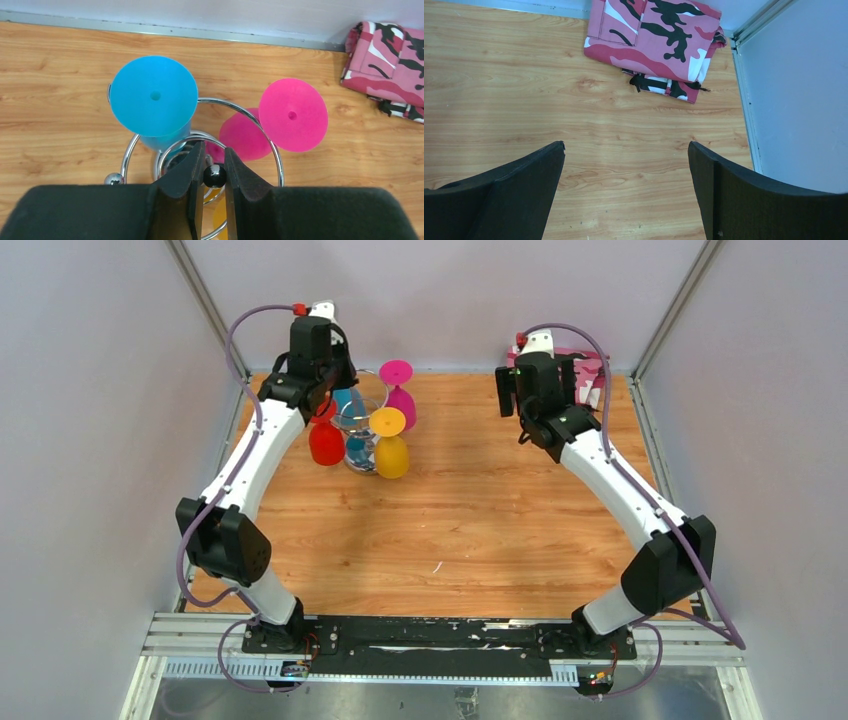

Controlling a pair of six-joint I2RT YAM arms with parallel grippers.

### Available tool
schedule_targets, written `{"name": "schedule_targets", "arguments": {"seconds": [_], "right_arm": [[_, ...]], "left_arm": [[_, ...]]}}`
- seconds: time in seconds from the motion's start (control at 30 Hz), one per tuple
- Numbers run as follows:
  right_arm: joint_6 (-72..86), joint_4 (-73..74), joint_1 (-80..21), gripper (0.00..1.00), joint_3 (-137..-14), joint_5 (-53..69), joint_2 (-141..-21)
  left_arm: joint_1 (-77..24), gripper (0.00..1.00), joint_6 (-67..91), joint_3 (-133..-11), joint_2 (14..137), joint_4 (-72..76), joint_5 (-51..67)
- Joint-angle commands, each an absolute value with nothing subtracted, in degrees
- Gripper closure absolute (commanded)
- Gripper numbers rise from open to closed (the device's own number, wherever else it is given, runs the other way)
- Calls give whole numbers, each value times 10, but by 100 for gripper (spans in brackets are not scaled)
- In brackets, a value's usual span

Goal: Take the wine glass off the wine glass rack

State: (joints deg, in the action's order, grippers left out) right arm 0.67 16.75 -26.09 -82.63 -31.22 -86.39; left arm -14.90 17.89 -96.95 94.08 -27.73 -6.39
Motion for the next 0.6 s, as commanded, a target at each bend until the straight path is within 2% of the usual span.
{"name": "schedule_targets", "arguments": {"seconds": [0.0,0.57], "right_arm": [[19,173,-252,1,-814,-328,-838],[26,173,-243,1,-802,-336,-810]], "left_arm": [[-175,100,198,-968,911,-218,-32],[-277,100,208,-992,947,-215,-35]]}}
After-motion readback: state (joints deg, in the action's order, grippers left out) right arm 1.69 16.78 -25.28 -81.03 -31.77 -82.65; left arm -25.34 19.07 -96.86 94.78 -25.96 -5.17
